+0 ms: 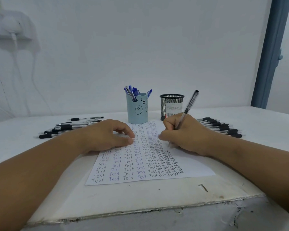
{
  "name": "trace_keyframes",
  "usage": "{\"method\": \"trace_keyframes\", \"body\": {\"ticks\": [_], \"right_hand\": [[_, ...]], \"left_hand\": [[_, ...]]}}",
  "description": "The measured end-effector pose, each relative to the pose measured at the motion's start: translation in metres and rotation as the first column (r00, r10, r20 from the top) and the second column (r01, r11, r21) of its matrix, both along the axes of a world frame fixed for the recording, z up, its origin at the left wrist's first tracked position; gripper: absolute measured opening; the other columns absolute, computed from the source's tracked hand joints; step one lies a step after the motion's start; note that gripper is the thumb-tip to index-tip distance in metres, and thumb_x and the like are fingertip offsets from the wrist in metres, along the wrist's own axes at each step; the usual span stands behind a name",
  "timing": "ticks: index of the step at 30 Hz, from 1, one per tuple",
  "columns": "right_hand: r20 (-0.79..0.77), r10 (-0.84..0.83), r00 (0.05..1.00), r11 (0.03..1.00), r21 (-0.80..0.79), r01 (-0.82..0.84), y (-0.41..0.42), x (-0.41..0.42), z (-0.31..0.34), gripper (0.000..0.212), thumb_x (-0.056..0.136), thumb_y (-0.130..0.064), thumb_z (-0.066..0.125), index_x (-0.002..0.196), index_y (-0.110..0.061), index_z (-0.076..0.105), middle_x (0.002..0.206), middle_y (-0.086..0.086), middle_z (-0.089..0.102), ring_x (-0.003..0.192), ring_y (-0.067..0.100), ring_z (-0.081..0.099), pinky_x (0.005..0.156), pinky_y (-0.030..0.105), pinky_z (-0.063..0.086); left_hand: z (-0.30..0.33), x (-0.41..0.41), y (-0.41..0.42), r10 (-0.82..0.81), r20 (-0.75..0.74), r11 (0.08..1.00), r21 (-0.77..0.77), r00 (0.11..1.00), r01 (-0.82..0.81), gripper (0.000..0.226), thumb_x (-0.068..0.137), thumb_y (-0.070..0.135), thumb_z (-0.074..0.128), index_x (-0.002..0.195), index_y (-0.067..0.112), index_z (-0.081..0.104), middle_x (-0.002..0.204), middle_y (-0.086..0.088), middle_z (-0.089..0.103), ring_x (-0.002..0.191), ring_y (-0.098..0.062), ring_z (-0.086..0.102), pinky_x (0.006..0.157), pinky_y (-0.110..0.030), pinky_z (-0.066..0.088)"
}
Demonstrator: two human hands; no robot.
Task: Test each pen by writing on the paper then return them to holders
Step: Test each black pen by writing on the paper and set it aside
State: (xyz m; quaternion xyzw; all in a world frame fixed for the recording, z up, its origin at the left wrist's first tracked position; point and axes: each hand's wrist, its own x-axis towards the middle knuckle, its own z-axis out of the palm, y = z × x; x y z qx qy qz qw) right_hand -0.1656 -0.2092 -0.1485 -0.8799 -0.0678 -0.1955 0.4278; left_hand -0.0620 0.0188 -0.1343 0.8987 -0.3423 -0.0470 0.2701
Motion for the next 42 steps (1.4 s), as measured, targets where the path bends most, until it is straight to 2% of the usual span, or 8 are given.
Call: {"method": "trace_keyframes", "body": {"ticks": [4,7,14,22,27,33,38,42], "right_hand": [[0.036,-0.024,0.999,0.953,0.303,0.012,0.003,-0.002,0.003,0.059,0.098,-0.050,0.054,0.053,-0.011,0.052,0.056,0.014,0.045,0.047,0.020,0.037,0.048,0.023,0.032],[0.129,-0.061,0.990,0.961,0.277,0.023,0.004,0.000,0.004,0.059,0.099,-0.049,0.053,0.055,-0.010,0.046,0.060,0.014,0.043,0.058,0.025,0.035,0.055,0.029,0.030],[0.258,-0.106,0.960,0.985,0.160,0.066,-0.004,-0.005,0.007,0.036,0.082,-0.058,0.060,0.093,-0.024,0.050,0.049,0.003,0.054,0.040,0.013,0.045,0.046,0.026,0.039],[0.328,-0.144,0.934,0.971,-0.137,0.197,-0.008,0.000,0.001,0.023,0.102,-0.025,0.058,0.085,-0.013,0.068,0.082,0.009,0.069,0.073,0.026,0.061,0.073,0.044,0.052],[0.326,-0.062,0.943,0.967,-0.213,0.137,-0.003,-0.004,0.002,0.012,0.101,-0.017,0.059,0.103,-0.028,0.064,0.072,-0.002,0.068,0.056,0.001,0.052,0.055,0.011,0.036],[0.284,-0.068,0.956,0.965,-0.224,0.135,-0.005,-0.005,0.003,0.018,0.096,-0.017,0.066,0.092,-0.034,0.065,0.073,-0.009,0.068,0.067,-0.002,0.056,0.064,0.010,0.041],[0.313,-0.139,0.939,0.921,-0.307,0.238,-0.010,0.000,0.006,0.015,0.091,-0.009,0.071,0.104,-0.015,0.077,0.095,-0.001,0.062,0.088,0.008,0.057,0.077,0.014,0.040],[0.288,-0.235,0.928,0.908,-0.276,0.316,-0.026,0.000,0.012,0.029,0.091,-0.002,0.068,0.116,-0.016,0.075,0.087,-0.001,0.061,0.077,0.013,0.056,0.074,0.016,0.042]], "left_hand": [[0.001,-0.001,-0.001,0.015,-0.004,1.000,0.003,1.000,-0.015,0.016,0.086,0.048,0.072,0.101,0.043,0.072,0.109,0.030,0.058,0.091,0.015,0.049,0.092,-0.023,0.035],[0.001,-0.002,-0.001,0.013,-0.011,1.000,0.005,1.000,-0.013,0.016,0.086,0.048,0.072,0.101,0.043,0.072,0.107,0.029,0.057,0.085,0.015,0.049,0.089,-0.024,0.035],[0.001,-0.001,0.000,0.007,-0.007,1.000,0.003,1.000,-0.007,0.015,0.085,0.049,0.072,0.099,0.045,0.072,0.110,0.028,0.059,0.080,0.012,0.050,0.088,-0.024,0.036],[0.000,0.000,0.001,0.001,0.001,1.000,0.009,1.000,-0.001,0.015,0.086,0.048,0.072,0.100,0.045,0.072,0.114,0.029,0.058,0.093,0.016,0.049,0.093,-0.023,0.035],[0.000,0.000,0.001,0.003,-0.006,1.000,0.006,1.000,-0.003,0.015,0.086,0.049,0.072,0.101,0.045,0.072,0.117,0.028,0.057,0.096,0.014,0.049,0.096,-0.024,0.035],[0.001,0.000,0.001,-0.007,-0.004,1.000,0.020,1.000,0.007,0.017,0.087,0.049,0.070,0.103,0.045,0.071,0.117,0.028,0.056,0.095,0.014,0.047,0.094,-0.024,0.034],[0.000,0.000,0.002,-0.004,-0.008,1.000,0.019,1.000,0.004,0.016,0.085,0.051,0.071,0.100,0.047,0.072,0.120,0.025,0.057,0.093,0.010,0.049,0.096,-0.027,0.036],[0.001,-0.002,0.001,0.003,-0.012,1.000,0.015,1.000,-0.003,0.016,0.086,0.051,0.071,0.101,0.045,0.071,0.116,0.027,0.057,0.087,0.011,0.049,0.093,-0.026,0.036]]}}
